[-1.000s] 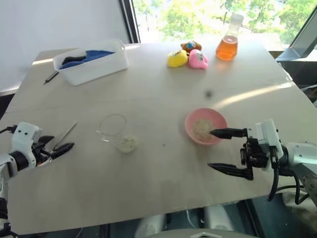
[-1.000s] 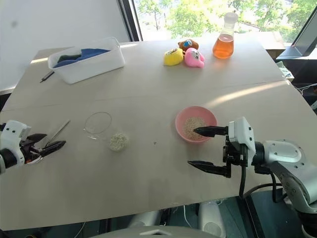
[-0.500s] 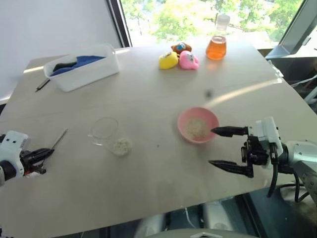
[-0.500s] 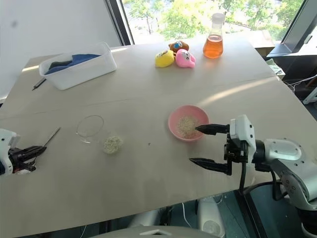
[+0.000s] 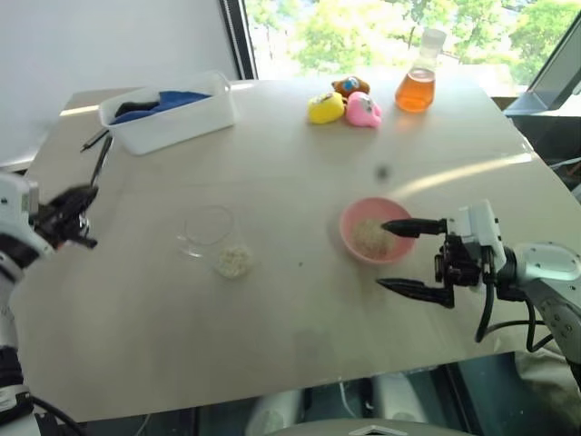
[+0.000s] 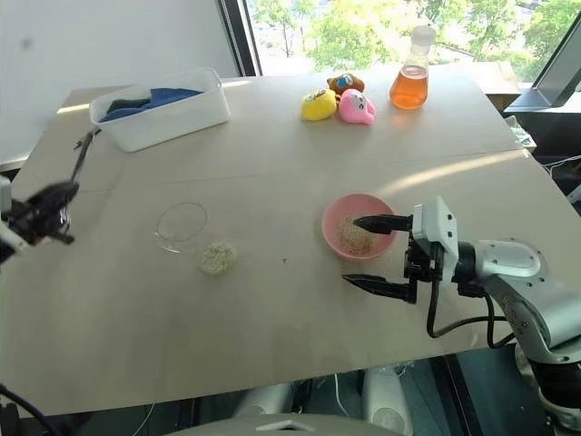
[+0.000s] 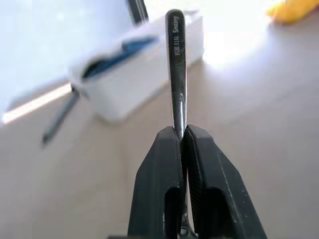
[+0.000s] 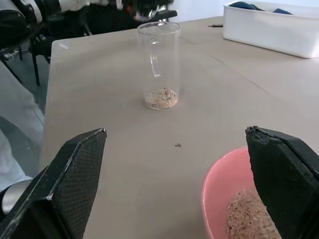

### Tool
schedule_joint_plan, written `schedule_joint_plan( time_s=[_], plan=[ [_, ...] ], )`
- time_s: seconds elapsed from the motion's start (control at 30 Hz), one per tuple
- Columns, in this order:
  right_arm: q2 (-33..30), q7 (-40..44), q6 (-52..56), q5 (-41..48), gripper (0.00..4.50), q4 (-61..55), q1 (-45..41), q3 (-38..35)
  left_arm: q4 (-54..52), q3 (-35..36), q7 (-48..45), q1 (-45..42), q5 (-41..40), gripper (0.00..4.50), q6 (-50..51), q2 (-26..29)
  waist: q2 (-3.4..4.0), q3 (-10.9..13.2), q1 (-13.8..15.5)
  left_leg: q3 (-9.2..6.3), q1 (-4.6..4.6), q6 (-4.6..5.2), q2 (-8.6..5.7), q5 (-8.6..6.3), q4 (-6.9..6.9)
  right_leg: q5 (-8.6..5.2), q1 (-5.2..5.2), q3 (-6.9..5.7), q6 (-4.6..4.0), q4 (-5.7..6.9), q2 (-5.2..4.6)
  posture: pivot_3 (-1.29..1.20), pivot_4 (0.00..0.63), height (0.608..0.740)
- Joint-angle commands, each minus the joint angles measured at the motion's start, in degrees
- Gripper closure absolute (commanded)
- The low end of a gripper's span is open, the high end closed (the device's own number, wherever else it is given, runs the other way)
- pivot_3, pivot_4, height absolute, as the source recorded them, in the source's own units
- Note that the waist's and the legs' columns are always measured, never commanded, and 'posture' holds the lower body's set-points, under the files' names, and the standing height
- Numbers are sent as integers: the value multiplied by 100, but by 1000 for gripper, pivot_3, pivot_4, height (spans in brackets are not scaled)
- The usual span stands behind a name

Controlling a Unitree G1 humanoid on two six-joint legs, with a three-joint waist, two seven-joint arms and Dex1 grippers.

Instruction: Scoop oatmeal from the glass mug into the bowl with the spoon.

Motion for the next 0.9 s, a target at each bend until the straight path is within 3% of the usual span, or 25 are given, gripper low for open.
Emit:
schedule_joint_plan(
  time_s=[0.03,0.13,0.27,0.4,0.6,0.9],
  plan=[
    [213,-382,142,49,0,54,-485,-47,-1010,-120,431,-723,-4,4490,280,274,-12,7,-1,-2,-2,-1,2,1,1,0,-1,-3,0,1,5,0,150,740],
    [401,-820,470,126,0,200,-1050,-70,-1642,-505,456,-1108,0,4490,589,272,-8,9,-36,2,0,-1,1,1,7,1,-1,3,0,7,6,0,150,740],
    [892,-1892,1535,574,0,428,-2404,-97,-2528,-1226,481,-1791,-27,4490,953,116,2,15,-117,4,-2,-1,-2,1,7,1,-6,6,0,12,12,0,150,740],
    [1960,-3489,2673,1512,0,834,-3821,-358,-3343,-2075,718,-2515,17,4490,1404,-325,3,16,-176,2,-15,-4,0,3,8,1,-21,6,-1,15,13,0,150,740],
    [2861,-4618,3037,2275,0,1404,-4557,-808,-3852,-2435,626,-2989,-261,4490,1969,-692,4,12,-274,-16,-105,-6,-12,6,48,1,-100,-9,-2,30,25,0,150,740],
    [3353,-5227,2857,2675,0,1949,-5143,-1232,-4045,-2512,428,-3089,-299,4490,2243,-712,18,14,-338,-15,-95,-13,-23,13,52,1,-101,0,-1,56,22,0,150,740]
  ],
)
